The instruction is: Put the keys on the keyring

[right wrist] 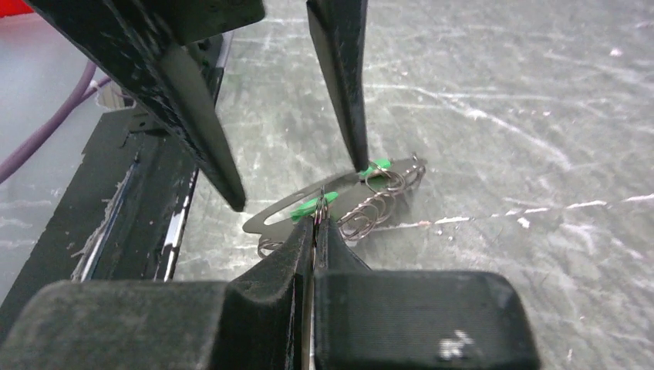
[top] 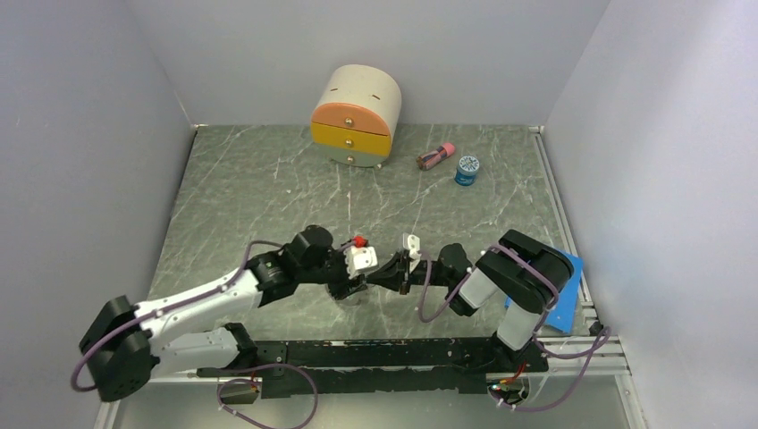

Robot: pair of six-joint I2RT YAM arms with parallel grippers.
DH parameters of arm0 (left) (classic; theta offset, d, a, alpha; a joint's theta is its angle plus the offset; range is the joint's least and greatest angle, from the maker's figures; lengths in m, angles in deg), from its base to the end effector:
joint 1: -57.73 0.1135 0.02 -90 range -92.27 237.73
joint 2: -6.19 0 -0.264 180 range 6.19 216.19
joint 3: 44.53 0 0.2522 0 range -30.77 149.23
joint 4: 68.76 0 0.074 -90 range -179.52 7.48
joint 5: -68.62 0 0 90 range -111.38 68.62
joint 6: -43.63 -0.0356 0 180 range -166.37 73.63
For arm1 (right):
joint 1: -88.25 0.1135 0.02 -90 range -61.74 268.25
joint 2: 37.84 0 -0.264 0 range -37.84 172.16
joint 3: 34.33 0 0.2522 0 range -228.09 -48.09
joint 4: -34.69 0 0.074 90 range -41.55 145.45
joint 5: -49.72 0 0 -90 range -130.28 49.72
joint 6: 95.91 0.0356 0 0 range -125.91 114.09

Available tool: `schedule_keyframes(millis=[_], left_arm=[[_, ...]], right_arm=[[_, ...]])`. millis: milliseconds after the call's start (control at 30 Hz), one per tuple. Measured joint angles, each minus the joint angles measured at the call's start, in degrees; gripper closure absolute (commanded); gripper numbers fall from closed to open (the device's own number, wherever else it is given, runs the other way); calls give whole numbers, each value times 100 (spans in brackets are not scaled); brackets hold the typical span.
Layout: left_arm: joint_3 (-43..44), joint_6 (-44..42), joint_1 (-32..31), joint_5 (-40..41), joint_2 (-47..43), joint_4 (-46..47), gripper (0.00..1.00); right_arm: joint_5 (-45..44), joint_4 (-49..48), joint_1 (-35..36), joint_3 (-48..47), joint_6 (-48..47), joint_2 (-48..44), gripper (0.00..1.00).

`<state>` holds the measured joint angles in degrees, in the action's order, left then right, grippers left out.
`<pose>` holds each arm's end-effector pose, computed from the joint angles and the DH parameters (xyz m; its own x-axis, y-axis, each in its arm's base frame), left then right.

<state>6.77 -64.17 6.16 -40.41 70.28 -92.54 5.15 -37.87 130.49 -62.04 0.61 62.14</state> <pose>0.1382 -0.1929 0.2310 -0.0765 0.5613 -0.8241 0.9733 0.2215 0.0605 0.1618 0.1811 0.1338 -0.1097 0.0080 -0.9939 -0.9931 0.0400 0.1100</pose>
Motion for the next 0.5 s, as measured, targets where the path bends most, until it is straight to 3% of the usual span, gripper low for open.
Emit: schedule_keyframes(millis=[233,500], left_arm=[[-820,898,170,92,-1335,1049,33],[-1965,2118,1003,-245,-2597,2258,38]], right_arm=[[-105,7,0,48,61,-584,100],[-142,9,0,48,173,-960,100]])
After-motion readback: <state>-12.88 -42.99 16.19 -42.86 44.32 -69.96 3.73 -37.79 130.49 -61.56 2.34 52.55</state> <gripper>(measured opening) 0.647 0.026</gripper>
